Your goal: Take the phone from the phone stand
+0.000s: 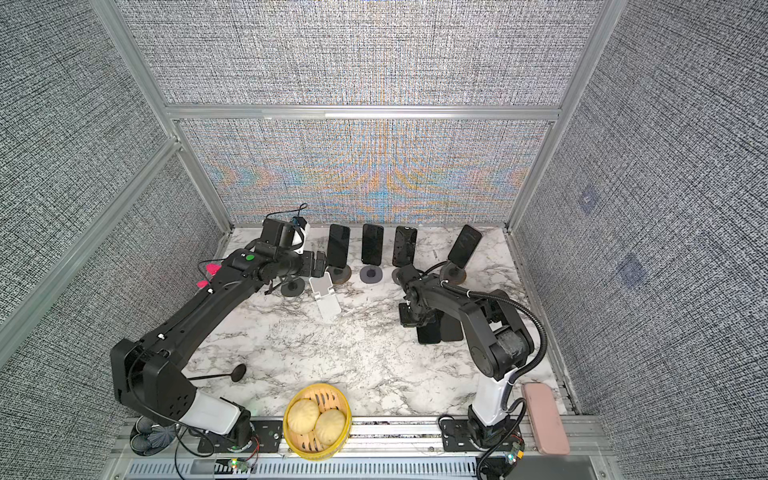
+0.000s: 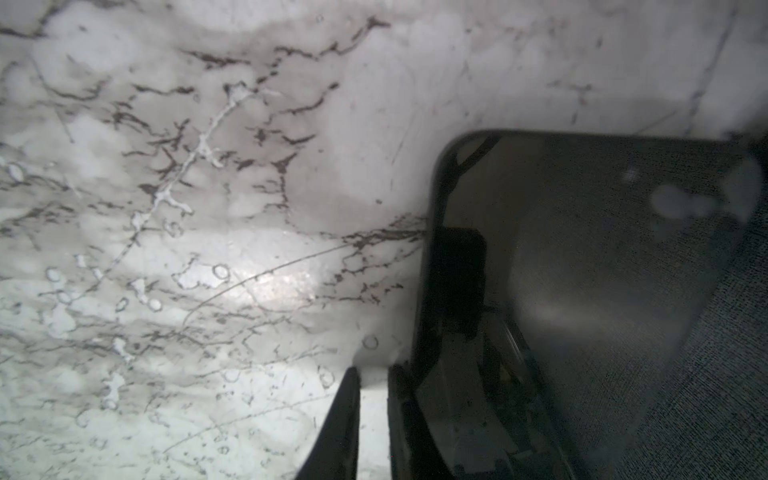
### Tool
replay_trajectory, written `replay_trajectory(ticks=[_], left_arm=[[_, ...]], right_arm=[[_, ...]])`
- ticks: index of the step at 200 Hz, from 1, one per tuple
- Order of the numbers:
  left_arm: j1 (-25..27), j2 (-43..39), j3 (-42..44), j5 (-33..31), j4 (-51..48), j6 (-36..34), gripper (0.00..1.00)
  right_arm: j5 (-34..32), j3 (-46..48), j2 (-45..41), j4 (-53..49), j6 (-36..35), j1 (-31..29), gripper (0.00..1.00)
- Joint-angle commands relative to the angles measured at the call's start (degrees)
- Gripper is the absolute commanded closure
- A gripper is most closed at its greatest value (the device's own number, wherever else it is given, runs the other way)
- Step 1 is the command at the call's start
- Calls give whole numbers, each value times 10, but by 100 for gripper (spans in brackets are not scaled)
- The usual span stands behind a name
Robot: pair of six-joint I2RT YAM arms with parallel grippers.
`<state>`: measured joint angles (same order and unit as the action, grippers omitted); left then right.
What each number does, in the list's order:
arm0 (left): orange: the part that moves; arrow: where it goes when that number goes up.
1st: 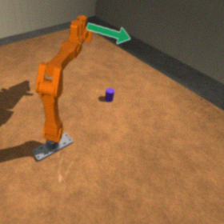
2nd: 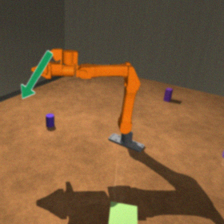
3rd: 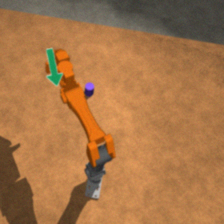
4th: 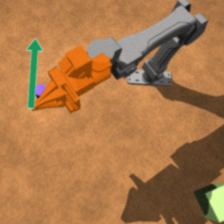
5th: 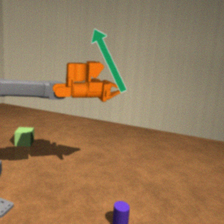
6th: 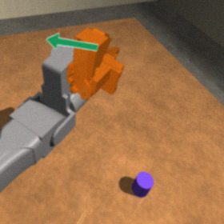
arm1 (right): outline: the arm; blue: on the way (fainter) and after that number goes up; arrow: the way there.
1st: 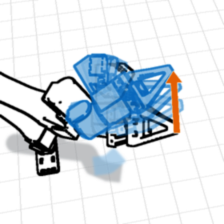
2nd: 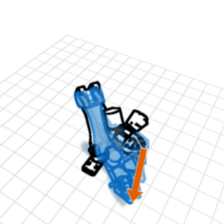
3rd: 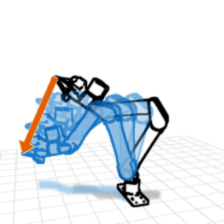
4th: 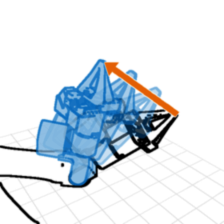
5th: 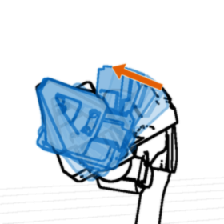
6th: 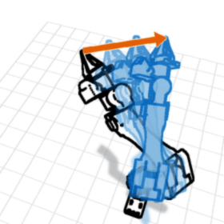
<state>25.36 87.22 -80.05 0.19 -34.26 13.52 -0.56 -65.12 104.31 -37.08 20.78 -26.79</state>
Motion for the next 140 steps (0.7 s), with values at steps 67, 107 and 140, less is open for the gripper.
replay_trajectory(ticks=[67,107,140], left_arm=[[5,77,-32,-2,110,-54,1],[5,156,-104,35,120,-97,1],[4,229,-201,2,71,-100,1]], right_arm=[[100,26,-168,-1,-20,12,31],[142,72,-234,14,-23,15,2],[141,117,-275,15,-27,14,1]])
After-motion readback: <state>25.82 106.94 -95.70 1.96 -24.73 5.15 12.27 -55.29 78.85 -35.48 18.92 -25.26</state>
